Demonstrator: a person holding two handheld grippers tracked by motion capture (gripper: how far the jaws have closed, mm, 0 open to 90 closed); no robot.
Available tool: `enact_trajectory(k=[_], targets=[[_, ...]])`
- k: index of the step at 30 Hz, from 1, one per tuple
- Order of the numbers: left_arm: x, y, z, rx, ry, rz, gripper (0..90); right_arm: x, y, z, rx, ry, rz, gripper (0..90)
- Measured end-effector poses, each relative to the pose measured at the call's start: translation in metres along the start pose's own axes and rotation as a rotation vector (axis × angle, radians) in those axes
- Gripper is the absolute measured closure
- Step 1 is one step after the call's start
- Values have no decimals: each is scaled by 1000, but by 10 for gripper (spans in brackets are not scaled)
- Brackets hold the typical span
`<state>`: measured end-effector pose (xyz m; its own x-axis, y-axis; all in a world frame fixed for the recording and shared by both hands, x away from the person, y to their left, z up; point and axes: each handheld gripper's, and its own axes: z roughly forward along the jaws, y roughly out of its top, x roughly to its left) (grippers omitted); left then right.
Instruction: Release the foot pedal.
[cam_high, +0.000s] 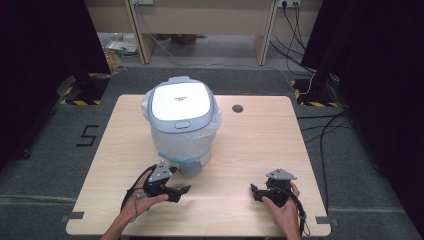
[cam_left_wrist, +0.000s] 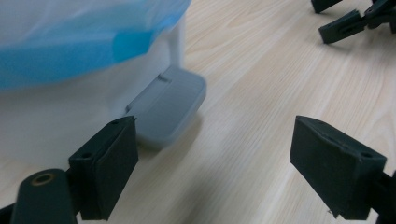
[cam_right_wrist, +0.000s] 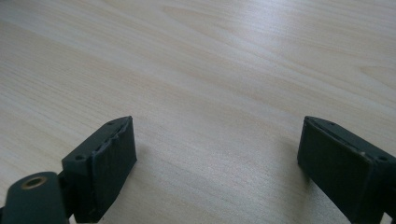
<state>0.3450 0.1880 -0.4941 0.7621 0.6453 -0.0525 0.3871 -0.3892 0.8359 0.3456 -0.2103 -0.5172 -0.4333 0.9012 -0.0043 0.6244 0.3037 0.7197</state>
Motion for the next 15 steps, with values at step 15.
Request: enact_trajectory(k=[15], targets=[[25,-29,-27,47,66,-77,149,0,0,0,0,0,0,119]])
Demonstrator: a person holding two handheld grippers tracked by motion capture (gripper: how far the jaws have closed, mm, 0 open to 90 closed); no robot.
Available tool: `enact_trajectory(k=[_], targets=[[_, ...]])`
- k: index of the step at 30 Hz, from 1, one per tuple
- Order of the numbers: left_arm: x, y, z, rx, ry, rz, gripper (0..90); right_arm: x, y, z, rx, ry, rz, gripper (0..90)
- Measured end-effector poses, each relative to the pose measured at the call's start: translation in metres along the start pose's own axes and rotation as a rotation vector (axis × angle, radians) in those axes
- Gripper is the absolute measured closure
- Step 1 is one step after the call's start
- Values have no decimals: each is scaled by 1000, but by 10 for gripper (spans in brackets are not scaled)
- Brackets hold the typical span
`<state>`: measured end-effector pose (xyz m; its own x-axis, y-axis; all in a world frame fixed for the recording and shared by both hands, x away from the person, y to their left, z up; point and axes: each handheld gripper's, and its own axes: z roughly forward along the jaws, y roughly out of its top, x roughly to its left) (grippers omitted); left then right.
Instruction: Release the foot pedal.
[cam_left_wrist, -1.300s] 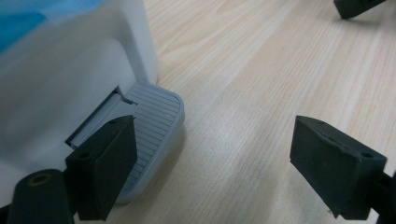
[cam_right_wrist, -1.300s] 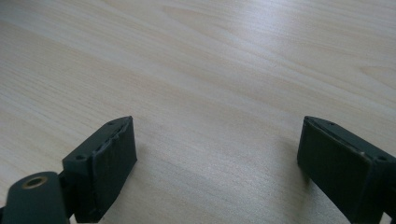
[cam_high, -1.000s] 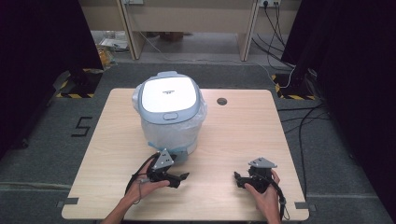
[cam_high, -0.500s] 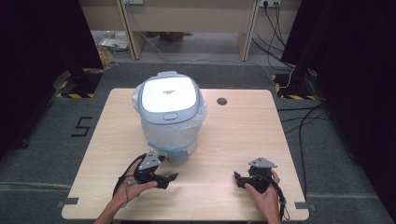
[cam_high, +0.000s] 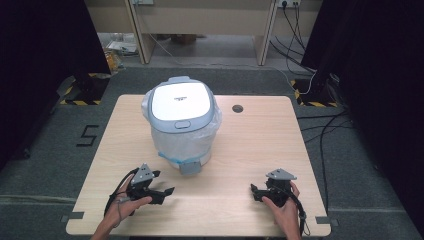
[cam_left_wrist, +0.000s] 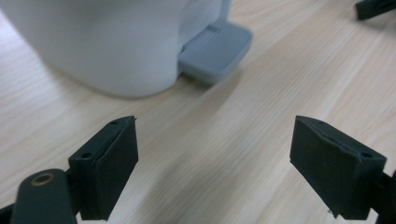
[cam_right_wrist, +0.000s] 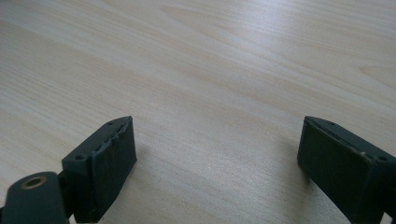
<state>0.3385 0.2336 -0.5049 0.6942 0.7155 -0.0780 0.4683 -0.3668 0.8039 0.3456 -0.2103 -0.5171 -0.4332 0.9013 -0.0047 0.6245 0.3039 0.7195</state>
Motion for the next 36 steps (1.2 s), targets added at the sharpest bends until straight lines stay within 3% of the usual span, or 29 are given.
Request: enact_trajectory(k=[10,11,15,36], targets=[[11,-16,3,102,38,2,150,0,0,0,0,0,-1,119],[11,-19,4,100,49,24,144,0,0,0,0,0,-1,119],[12,-19,6,94,47,33,126,0,0,0,-1,0,-1,119],[12,-18,7,96,49,30,111,0,0,0,0,0,-1,119]])
